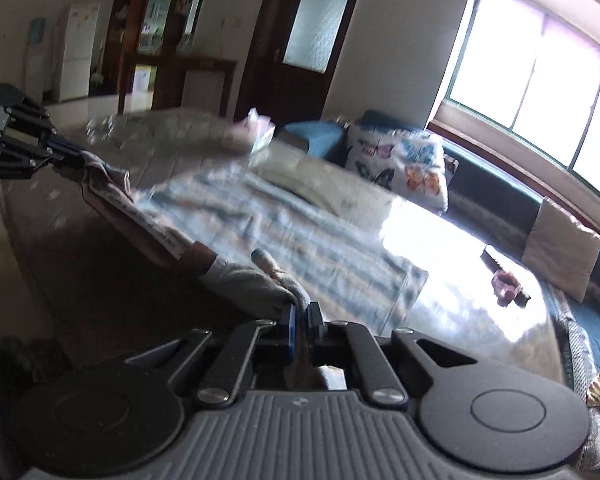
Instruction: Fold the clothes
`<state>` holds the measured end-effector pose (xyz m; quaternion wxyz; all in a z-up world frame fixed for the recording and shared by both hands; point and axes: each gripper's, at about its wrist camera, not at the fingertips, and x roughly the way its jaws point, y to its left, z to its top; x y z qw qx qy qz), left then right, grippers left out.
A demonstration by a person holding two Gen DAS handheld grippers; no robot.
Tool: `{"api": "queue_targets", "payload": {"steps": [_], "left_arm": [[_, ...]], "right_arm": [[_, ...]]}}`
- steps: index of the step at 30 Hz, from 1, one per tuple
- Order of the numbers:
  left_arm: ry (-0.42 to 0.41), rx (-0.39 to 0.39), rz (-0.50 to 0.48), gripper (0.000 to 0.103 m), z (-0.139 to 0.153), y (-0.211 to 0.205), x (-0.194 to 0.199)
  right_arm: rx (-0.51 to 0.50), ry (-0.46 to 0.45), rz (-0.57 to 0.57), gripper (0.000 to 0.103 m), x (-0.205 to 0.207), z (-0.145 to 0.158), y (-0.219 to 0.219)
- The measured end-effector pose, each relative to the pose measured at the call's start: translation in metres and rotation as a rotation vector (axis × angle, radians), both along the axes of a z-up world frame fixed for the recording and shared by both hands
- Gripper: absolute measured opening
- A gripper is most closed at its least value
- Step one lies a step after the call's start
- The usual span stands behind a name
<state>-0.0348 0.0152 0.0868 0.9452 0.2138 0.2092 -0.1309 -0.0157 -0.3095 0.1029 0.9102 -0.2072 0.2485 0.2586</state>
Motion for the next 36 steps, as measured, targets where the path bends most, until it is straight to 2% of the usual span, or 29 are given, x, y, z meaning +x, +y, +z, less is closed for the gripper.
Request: {"api": "queue_targets", "payload": {"steps": [3,9,12,17,22,23,25,27,29,30,34,36], "left_arm": [[-0.028,-0.006,0.003,0.005,0.009,0.000,0.036],[-0.031,0.000,-0.015,0.005,0.020,0.000,0.118],[0.006,0.013,-0.019,0.005,0.015,-0.001,0.167],[0.101,0.024,-0.012,0.005,-0.009,-0.002,0.239],[0.195,-0.031,0.049,0.005,-0.038,0.004,0.292],[0.218,-0.052,0.066,0.008,-0.043,0.006,0.301],[0.247,-0.084,0.114,0.013,-0.053,0.013,0.310],[0.246,-0.104,0.162,0.018,-0.054,0.020,0.313],[0.234,-0.117,0.203,0.038,-0.052,0.027,0.315],[0.226,-0.126,0.221,0.043,-0.050,0.030,0.315],[0.200,-0.180,0.212,0.042,-0.034,0.033,0.306],[0.224,-0.193,0.172,0.042,-0.035,0.024,0.304]], "right_arm": [[0.008,-0.015,-0.015,0.005,0.030,0.011,0.001],[0.030,0.042,-0.070,0.005,0.111,0.022,0.007],[0.048,0.082,-0.097,0.004,0.156,0.019,0.011],[0.035,0.132,-0.134,0.005,0.217,0.000,0.022],[0.054,0.189,-0.204,0.005,0.267,-0.032,0.030],[0.074,0.200,-0.223,0.005,0.275,-0.038,0.029],[0.104,0.217,-0.263,0.007,0.291,-0.050,0.028],[0.143,0.200,-0.302,0.014,0.296,-0.053,0.023],[0.182,0.183,-0.340,0.017,0.301,-0.056,0.017],[0.201,0.174,-0.359,0.018,0.304,-0.057,0.014],[0.235,0.174,-0.348,0.018,0.298,-0.057,0.009],[0.241,0.191,-0.338,0.018,0.296,-0.060,0.010]]}}
